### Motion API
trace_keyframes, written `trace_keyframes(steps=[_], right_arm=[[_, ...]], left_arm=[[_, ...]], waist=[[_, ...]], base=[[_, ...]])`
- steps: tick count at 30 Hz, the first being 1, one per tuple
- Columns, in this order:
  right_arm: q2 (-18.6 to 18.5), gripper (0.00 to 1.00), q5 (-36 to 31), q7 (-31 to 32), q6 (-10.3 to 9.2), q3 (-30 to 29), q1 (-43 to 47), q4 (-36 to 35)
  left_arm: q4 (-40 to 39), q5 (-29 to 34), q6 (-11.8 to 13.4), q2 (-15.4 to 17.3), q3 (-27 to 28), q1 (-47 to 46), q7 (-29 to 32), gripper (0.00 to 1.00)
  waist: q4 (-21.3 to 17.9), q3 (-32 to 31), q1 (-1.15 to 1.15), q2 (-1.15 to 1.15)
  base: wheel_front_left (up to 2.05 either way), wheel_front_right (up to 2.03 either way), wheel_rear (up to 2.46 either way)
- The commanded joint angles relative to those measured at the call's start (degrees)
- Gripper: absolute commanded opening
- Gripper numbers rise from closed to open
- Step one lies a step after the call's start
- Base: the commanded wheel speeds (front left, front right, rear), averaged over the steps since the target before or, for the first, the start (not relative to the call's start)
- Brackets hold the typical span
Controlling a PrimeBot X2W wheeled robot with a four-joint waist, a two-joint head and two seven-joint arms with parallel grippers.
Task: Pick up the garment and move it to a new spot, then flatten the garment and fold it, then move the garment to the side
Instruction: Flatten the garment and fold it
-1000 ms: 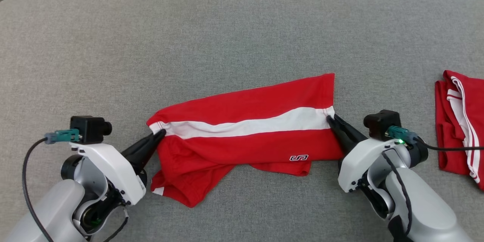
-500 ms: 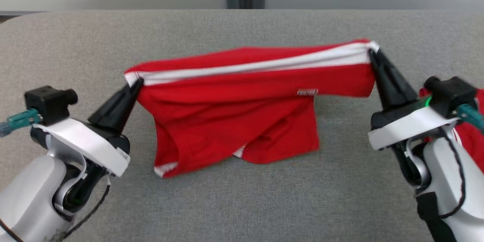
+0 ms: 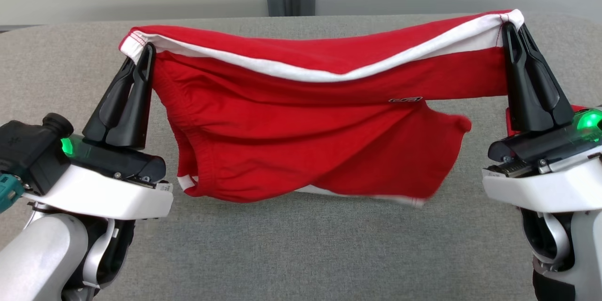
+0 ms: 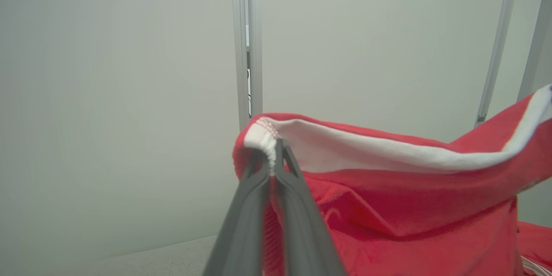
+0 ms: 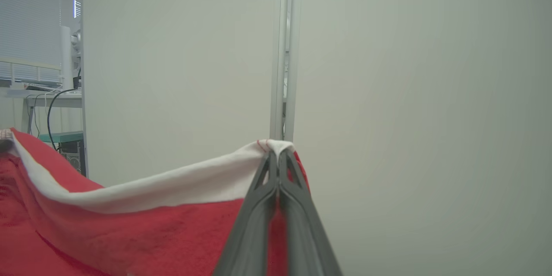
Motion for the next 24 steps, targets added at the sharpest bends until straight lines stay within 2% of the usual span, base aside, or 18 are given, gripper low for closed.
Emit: trace_keyframes(steps=[1,6,10,16,19,20,24], right_arm=[[-0.3,0.00,0.5,0.0,0.00,-0.2,-0.8,0.6],[-1.7,0.00,2.8,-0.7,0.00,0.8,-6.9,6.1],[-3.3,0.00,5.3,-1.1,0.00,1.9,-15.2,13.4],[-4.4,0.00,9.5,-1.8,0.00,4.7,-30.6,28.4],[-5.1,0.00,11.2,-2.8,-0.01,6.7,-38.9,36.3],[-5.1,0.00,11.2,-2.8,-0.01,6.7,-38.9,36.3],[-4.7,0.00,12.5,-5.4,0.00,8.0,-49.6,47.4]], left_arm=[[-0.3,0.2,0.3,0.3,0.5,-0.7,-0.1,0.00],[2.2,-0.4,-1.4,-0.1,1.1,-4.5,0.4,0.00],[7.8,-0.7,-4.8,-2.0,0.7,-11.6,1.3,0.00],[22.3,-0.1,-10.3,-6.4,-0.6,-25.2,2.5,0.00],[30.7,0.4,-12.6,-9.3,-1.2,-32.9,2.3,0.00],[30.7,0.4,-12.6,-9.3,-1.2,-32.9,2.3,0.00],[43.7,0.6,-15.8,-13.5,-1.2,-42.7,1.0,0.00]], waist=[[-0.2,0.5,0.00,0.00],[-0.4,2.3,0.00,0.00],[0.0,4.0,0.00,0.00],[0.2,6.1,0.00,0.00],[0.6,7.8,0.00,0.00],[0.6,7.8,0.00,0.00],[1.0,10.1,0.00,0.00]], base=[[0.00,0.00,0.00],[0.00,0.00,0.00],[0.00,0.00,0.00],[0.00,0.00,0.00],[0.00,0.00,0.00],[0.00,0.00,0.00],[0.00,0.00,0.00]])
